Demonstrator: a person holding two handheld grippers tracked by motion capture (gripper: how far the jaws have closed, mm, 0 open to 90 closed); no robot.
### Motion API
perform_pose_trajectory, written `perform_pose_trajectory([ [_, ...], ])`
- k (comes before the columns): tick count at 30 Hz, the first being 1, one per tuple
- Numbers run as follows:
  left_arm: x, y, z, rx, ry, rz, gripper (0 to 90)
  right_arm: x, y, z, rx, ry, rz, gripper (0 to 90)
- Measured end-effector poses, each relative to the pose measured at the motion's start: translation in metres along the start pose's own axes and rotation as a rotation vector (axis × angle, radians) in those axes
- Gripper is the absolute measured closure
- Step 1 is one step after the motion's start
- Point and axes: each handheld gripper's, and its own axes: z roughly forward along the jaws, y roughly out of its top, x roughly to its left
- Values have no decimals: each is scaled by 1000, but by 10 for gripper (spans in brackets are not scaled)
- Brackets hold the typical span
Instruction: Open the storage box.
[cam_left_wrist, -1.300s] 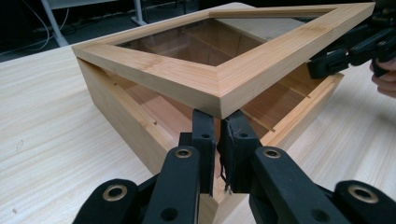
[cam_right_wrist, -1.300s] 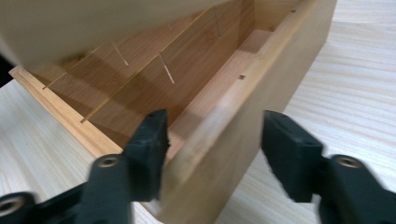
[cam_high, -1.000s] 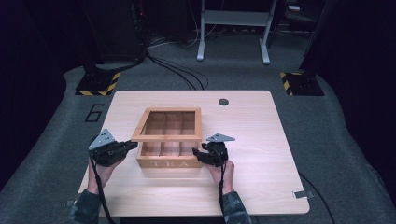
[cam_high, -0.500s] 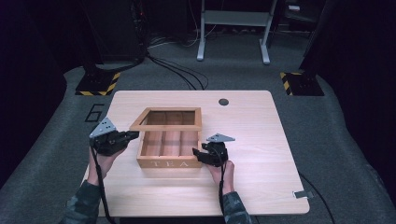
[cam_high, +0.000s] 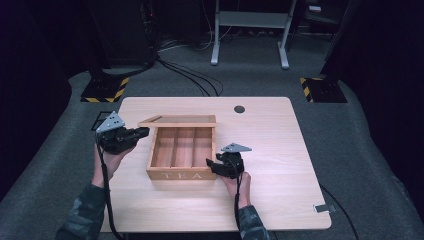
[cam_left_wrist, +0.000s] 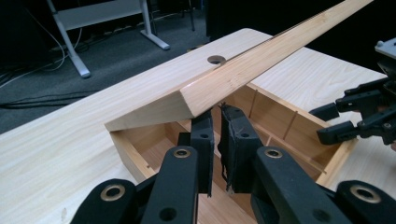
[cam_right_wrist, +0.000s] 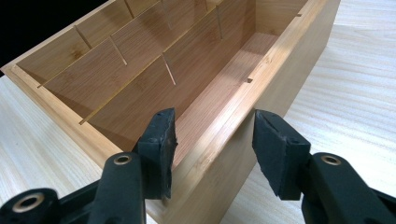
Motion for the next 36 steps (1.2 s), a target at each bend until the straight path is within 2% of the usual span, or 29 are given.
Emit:
perform_pose_trajectory([
  [18,7,28,10,18,9,17,829,0,0,0,5,6,-3,492],
  [36,14,36,14,14,17,13,829,0,1,0,6,4,-8,491],
])
